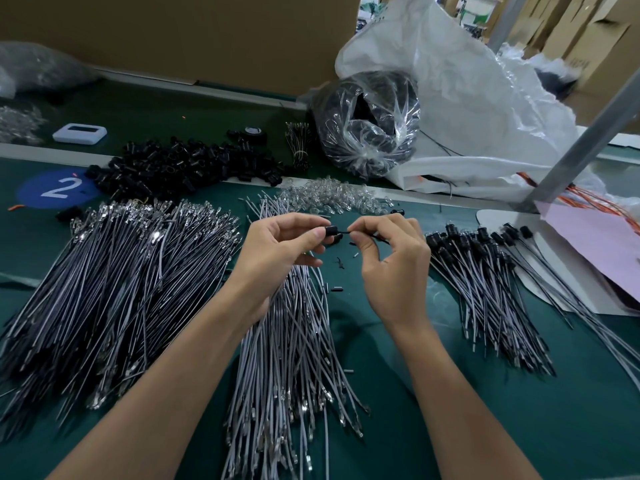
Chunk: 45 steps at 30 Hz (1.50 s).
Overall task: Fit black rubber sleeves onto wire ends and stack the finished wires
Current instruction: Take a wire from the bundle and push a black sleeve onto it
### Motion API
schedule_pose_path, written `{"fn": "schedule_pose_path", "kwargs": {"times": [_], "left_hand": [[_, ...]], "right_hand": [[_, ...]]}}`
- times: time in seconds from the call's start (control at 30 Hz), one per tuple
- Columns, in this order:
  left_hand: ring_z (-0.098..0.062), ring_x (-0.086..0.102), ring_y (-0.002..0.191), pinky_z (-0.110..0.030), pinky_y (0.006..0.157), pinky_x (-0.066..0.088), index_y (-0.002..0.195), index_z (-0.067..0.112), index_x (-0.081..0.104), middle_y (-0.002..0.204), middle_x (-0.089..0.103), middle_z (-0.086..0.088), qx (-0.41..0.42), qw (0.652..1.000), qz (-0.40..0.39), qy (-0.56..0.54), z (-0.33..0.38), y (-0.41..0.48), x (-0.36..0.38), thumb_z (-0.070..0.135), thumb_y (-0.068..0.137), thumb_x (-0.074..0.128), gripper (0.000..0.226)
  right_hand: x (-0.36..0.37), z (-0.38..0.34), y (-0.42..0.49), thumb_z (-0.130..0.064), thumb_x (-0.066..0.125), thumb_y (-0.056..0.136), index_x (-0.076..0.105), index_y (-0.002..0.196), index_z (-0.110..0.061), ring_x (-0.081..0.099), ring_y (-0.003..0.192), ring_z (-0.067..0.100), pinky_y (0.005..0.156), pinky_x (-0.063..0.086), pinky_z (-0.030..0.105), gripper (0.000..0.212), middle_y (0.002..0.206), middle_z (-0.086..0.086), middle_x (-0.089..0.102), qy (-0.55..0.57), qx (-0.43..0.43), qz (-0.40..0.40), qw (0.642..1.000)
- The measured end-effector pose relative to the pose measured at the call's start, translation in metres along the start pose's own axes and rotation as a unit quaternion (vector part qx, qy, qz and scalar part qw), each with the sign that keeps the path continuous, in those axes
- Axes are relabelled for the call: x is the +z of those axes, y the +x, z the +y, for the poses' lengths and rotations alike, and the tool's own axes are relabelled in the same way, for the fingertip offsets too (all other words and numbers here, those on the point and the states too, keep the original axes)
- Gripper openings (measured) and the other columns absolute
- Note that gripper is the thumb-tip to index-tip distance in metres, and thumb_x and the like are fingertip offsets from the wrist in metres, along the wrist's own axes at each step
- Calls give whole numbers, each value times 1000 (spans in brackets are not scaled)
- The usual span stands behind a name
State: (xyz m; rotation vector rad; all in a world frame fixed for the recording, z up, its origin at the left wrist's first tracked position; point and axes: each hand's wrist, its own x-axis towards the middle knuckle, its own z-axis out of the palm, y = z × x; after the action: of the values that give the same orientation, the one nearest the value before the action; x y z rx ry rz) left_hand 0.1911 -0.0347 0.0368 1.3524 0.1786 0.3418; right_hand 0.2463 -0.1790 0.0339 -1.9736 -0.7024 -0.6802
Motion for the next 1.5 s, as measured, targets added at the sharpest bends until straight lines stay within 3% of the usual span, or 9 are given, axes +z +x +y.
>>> {"fn": "schedule_pose_path", "kwargs": {"times": [0.7, 0.8, 0.9, 1.0, 1.13, 1.23, 1.37, 1.5], "left_hand": [[-12, 64, 68, -23, 60, 55, 96, 9, 71, 86, 75, -8, -12, 998, 26, -48, -1, 2, -2, 5, 92, 62, 10], [-13, 65, 69, -23, 60, 56, 95, 11, 71, 86, 75, -8, -13, 998, 25, -52, 0, 2, -2, 5, 92, 62, 11], [-14, 66, 70, -24, 60, 56, 96, 10, 70, 88, 75, -7, -15, 998, 20, -59, 1, 2, 0, 5, 94, 60, 12], [-14, 66, 71, -24, 61, 56, 99, 8, 67, 88, 75, -8, -16, 997, 21, -71, 2, 2, 1, 3, 95, 57, 12], [-13, 66, 68, -23, 61, 56, 107, 5, 65, 86, 74, -7, -27, 993, 33, -106, 3, 3, 0, 3, 98, 51, 17], [-13, 66, 68, -22, 60, 56, 109, 2, 66, 85, 72, -6, -32, 993, 34, -107, 4, 4, 0, 6, 102, 45, 22], [-13, 66, 67, -22, 61, 56, 112, -1, 63, 86, 72, -7, -38, 992, 36, -112, 4, 5, -1, 8, 103, 44, 24], [-13, 67, 68, -22, 61, 56, 117, -3, 61, 86, 73, -7, -43, 992, 37, -115, 3, 5, -2, 8, 102, 44, 25]], "right_hand": [[-3, -2, 3, -7, 67, 88, 69, 87, -15, 54, 84, 16, 85, 47, 47, 9, 85, -7, 62, 22, 74, 37, 996], [-3, -1, 3, -6, 67, 88, 69, 87, -15, 54, 85, 16, 85, 47, 37, 9, 85, -7, 62, 20, 68, 27, 997], [-2, 0, 3, -3, 67, 88, 69, 87, -13, 55, 83, 16, 77, 42, 15, 10, 85, -5, 62, 22, 55, 19, 998], [-1, 1, 3, -1, 65, 88, 67, 87, -13, 55, 75, 8, 69, 39, 8, 13, 82, -3, 62, 31, 60, 2, 998], [2, 6, 3, -1, 61, 91, 71, 98, -15, 55, 70, 2, 67, 40, 6, 18, 86, -5, 67, 11, 109, -72, 991], [2, 11, 4, -1, 54, 94, 71, 109, -13, 57, 84, 6, 74, 39, 7, 26, 102, -1, 68, -33, 140, -98, 985], [-1, 18, 8, -1, 47, 95, 71, 100, -11, 56, 79, 16, 71, 38, 22, 26, 99, 6, 69, -48, 191, -81, 977], [-5, 23, 11, -13, 54, 98, 70, 94, -11, 57, 81, 15, 70, 33, 18, 16, 91, 3, 68, -70, 197, -67, 976]]}}
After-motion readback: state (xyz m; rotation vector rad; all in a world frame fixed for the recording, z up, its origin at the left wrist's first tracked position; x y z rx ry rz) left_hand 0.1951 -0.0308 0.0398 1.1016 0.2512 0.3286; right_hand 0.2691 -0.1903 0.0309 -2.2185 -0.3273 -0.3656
